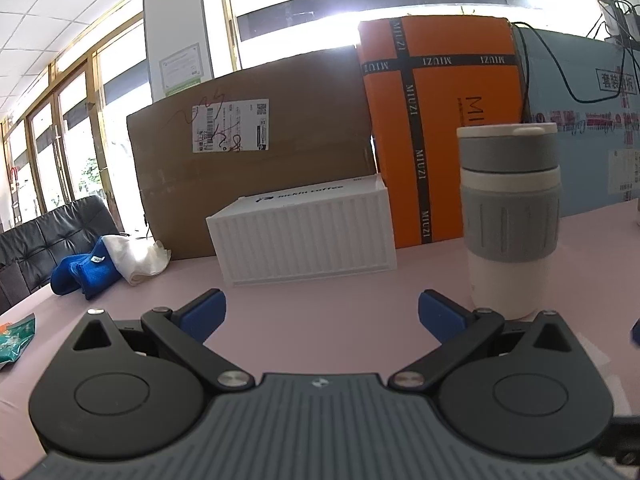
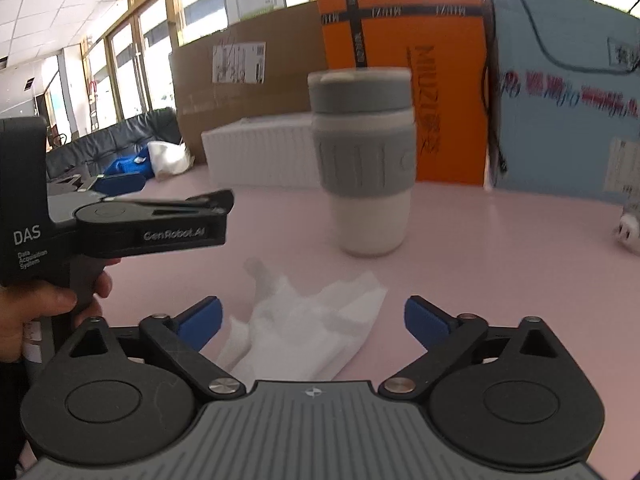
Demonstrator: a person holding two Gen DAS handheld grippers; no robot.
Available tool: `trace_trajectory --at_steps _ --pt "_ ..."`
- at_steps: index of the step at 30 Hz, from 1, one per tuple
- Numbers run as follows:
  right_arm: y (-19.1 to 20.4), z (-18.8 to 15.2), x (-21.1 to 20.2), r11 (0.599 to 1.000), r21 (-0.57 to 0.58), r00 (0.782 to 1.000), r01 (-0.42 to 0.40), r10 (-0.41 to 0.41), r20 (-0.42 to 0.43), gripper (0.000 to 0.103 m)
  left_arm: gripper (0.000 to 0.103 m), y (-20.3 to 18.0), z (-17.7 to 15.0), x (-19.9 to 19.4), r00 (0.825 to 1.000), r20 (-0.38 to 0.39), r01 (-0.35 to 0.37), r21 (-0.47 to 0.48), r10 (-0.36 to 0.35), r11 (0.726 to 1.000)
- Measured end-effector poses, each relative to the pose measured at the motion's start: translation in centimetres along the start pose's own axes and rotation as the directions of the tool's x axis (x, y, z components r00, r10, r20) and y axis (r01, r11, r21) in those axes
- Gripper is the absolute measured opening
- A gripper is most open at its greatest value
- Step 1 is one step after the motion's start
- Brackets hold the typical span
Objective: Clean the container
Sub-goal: 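Lower the right gripper onto the white tissue and close on it, then lift the tissue with the right gripper while the left gripper approaches the grey mug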
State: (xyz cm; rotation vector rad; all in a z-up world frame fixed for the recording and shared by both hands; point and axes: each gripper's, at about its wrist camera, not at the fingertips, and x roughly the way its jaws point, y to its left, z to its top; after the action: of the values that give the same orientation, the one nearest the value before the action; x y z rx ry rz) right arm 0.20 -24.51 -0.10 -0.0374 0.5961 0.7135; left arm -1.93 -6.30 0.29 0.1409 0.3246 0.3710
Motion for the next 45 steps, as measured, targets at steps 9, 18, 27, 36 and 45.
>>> trace_trajectory --at_steps 9,18,27,36,45 --pt "0.2 -0.3 1.5 0.997 0.035 0.995 0.066 -0.064 -0.07 0.059 0.103 0.3 0.0 0.1 1.0 0.0 -0.007 -0.015 0.007 1.0" --pt "0.1 -0.3 1.6 0.998 0.032 0.996 0.045 -0.043 -0.076 0.03 0.103 0.4 0.0 0.2 1.0 -0.003 -0.007 -0.024 0.007 1.0" --pt "-1.7 -0.2 1.0 0.99 0.142 0.998 -0.004 0.013 -0.063 0.014 0.103 0.4 0.0 0.3 1.0 -0.005 -0.013 -0.024 0.013 1.0" --pt "-3.3 0.2 -0.2 0.978 0.209 1.0 0.012 -0.012 -0.002 0.014 0.103 0.5 0.1 0.3 1.0 -0.009 -0.015 -0.031 0.015 0.999" --pt "-5.8 0.4 -1.5 0.951 0.308 0.997 0.029 -0.049 0.056 0.014 0.103 0.9 0.6 0.5 1.0 -0.022 -0.007 -0.08 0.006 0.997"
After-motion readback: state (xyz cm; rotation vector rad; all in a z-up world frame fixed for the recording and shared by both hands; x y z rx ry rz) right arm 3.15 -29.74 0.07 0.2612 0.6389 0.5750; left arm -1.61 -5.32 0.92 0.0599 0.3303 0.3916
